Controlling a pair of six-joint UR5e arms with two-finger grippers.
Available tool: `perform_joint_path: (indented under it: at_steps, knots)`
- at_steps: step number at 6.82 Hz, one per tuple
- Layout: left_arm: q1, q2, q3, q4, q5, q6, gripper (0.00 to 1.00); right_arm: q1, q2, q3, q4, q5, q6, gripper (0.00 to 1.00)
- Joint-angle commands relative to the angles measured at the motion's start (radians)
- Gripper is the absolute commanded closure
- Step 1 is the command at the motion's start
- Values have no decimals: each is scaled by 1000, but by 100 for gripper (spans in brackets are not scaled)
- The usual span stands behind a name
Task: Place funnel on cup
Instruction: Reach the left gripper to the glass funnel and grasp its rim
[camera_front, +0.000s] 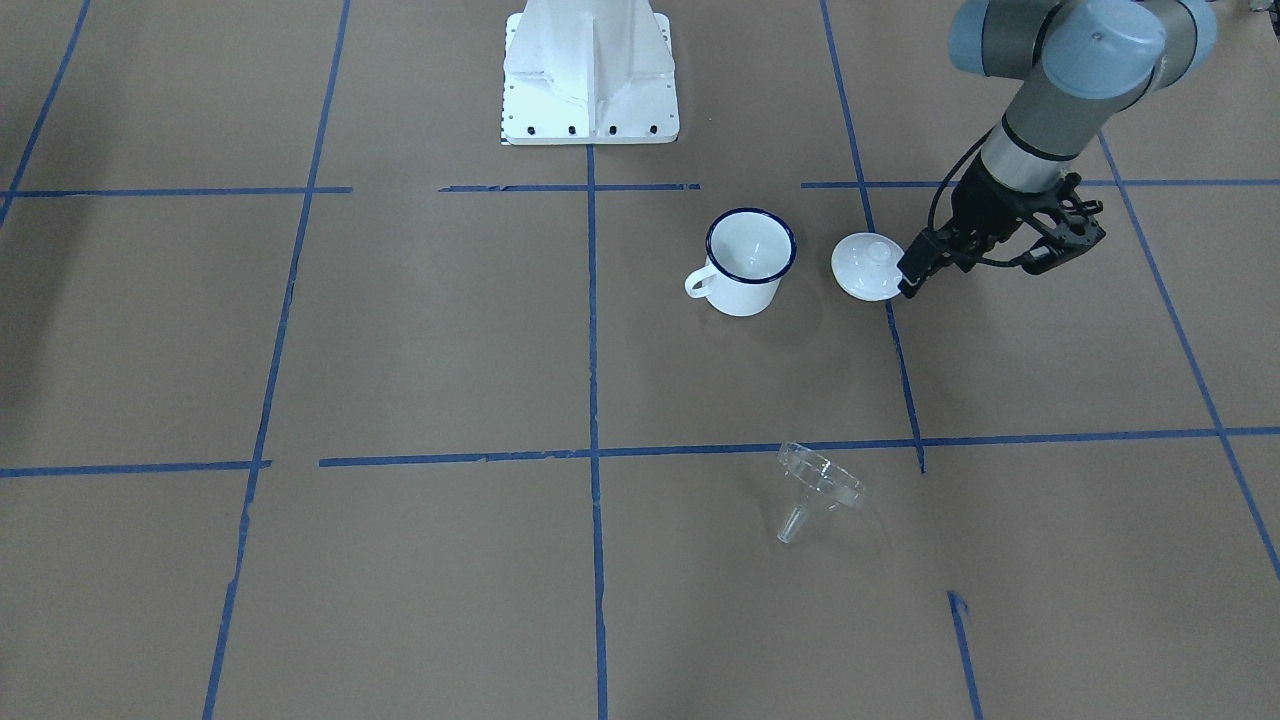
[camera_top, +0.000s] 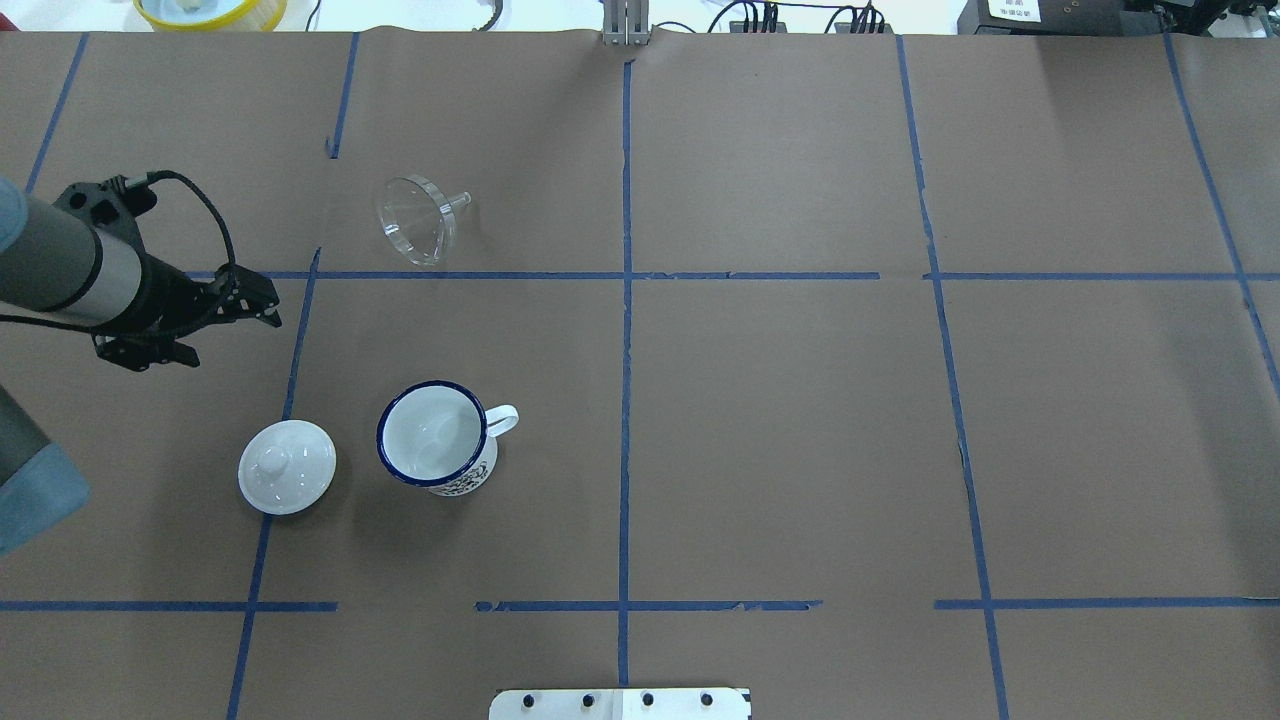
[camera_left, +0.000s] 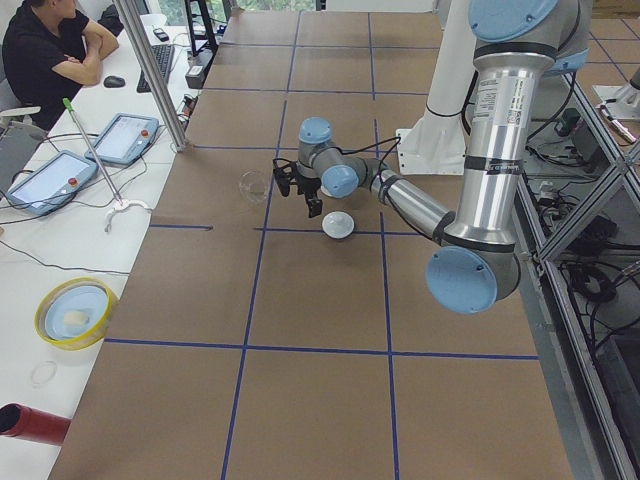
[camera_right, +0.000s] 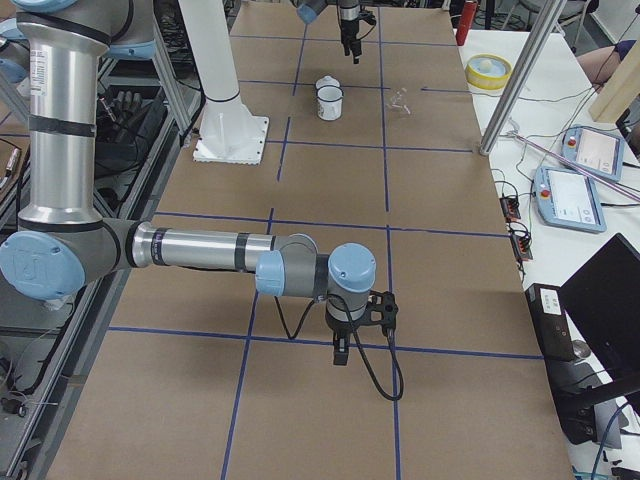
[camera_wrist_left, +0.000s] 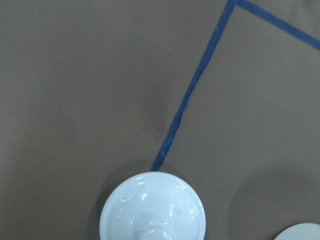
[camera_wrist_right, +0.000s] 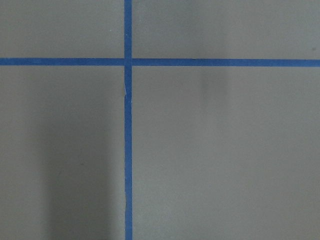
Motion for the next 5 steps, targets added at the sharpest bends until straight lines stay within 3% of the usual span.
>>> perform_joint_path:
  at_steps: [1, 2, 3, 4, 5]
  knots:
    - [-56, -137, 112, -9, -4, -111, 0, 0, 0, -1, 0, 0, 0, 0]
    - [-57, -184, 143, -40, 1, -258, 0, 0, 0, 0, 0, 0, 0, 0]
    - [-59, -198, 201, -222, 5, -389, 0, 0, 0, -1, 0, 0, 0, 0]
    - [-57, -203, 297, -484, 78, -546, 0, 0, 0, -1, 0, 0, 0, 0]
    - [-56, -212, 360, -641, 179, -645, 0, 0, 0, 0, 0, 0, 0, 0]
